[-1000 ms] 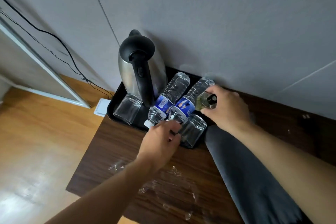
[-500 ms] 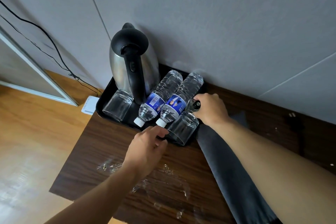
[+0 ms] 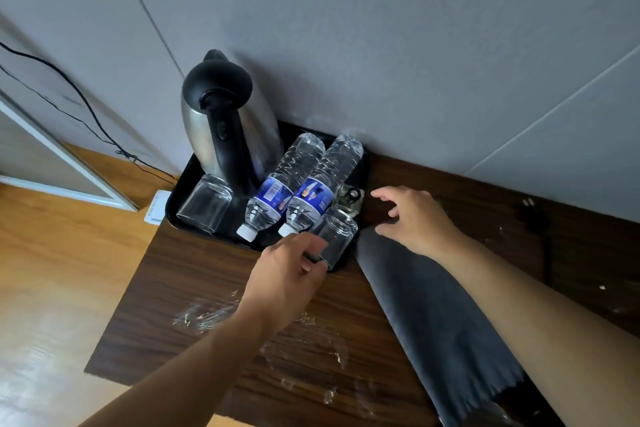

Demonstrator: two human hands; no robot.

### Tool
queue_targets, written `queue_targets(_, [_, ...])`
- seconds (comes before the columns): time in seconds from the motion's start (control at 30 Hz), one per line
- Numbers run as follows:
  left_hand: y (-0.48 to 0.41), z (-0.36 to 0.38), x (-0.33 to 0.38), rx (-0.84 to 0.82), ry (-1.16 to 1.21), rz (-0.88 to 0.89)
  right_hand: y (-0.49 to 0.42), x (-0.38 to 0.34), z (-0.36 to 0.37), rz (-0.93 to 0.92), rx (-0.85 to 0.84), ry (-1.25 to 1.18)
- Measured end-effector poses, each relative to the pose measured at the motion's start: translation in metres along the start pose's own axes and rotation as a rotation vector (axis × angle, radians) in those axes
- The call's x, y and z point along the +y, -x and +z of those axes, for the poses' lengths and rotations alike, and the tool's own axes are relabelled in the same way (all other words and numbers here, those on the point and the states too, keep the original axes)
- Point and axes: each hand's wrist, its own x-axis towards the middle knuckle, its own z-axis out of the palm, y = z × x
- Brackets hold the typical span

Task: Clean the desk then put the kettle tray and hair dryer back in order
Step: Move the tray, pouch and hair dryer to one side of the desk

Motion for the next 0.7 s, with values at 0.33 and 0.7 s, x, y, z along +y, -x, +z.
queue_targets(0.33, [-0.008, 0.041, 0.048, -0.146, -0.068, 0.03, 0.063, 0.076, 0.011, 0.331, -0.051, 0.035])
queue_targets(0.7, [-0.026, 0.061, 0.073, -0.136, -0.112, 0.026, 0.071, 0.087, -0.017, 0.289, -0.022, -0.379])
